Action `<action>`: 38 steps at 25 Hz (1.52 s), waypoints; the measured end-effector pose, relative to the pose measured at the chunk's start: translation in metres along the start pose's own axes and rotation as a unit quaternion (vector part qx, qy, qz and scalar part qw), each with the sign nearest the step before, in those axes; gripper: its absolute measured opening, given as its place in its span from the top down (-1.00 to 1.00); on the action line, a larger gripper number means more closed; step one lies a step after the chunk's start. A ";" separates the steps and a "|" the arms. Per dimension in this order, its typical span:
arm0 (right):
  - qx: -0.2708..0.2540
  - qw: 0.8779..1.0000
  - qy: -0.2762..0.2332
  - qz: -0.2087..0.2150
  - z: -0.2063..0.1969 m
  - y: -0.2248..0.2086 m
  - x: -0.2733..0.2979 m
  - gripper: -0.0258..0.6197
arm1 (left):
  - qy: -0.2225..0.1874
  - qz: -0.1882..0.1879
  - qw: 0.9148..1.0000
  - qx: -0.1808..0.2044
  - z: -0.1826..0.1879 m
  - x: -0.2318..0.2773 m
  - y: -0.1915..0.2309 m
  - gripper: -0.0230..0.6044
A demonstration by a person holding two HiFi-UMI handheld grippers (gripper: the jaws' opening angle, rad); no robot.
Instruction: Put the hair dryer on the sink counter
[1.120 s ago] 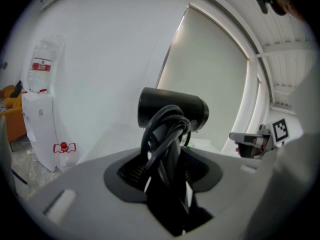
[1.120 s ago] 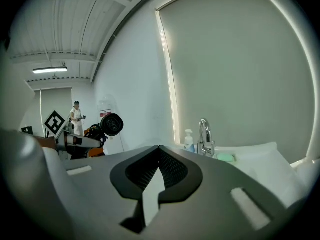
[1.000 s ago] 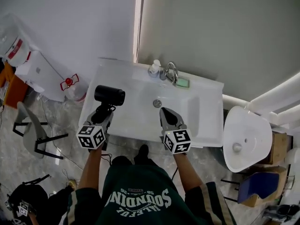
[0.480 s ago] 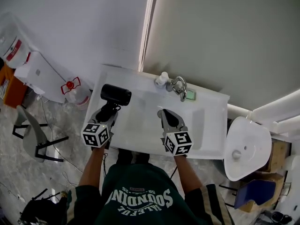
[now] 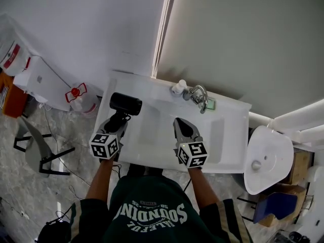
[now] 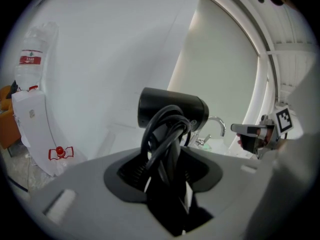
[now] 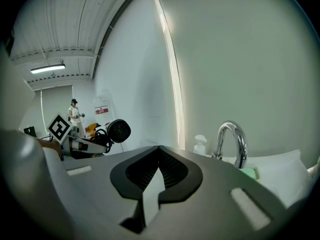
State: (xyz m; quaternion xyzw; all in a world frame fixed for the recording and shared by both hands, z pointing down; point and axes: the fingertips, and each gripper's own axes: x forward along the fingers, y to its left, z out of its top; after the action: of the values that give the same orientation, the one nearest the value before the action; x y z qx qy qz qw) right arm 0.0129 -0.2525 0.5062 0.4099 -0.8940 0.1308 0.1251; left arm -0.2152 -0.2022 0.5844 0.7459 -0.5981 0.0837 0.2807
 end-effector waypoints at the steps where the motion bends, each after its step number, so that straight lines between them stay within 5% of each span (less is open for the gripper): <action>1: 0.001 1.000 0.003 0.000 -0.002 0.000 0.002 0.91 | 0.004 0.001 1.000 -0.002 -0.004 0.001 0.003 0.18; 14: 0.013 0.999 0.032 -0.011 -0.024 0.000 0.017 0.91 | 0.055 0.015 0.998 -0.026 -0.053 0.024 0.034 0.18; 38: 0.043 0.994 0.065 -0.071 -0.043 -0.030 0.025 0.91 | 0.108 0.033 0.994 0.006 -0.041 0.141 0.110 0.18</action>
State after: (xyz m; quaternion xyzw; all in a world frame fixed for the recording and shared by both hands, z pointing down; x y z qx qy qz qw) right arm 0.0250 -0.2750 0.5587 0.4676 -0.8464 0.1862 0.1741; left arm -0.2718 -0.3143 0.7182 0.7143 -0.5879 0.1764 0.3362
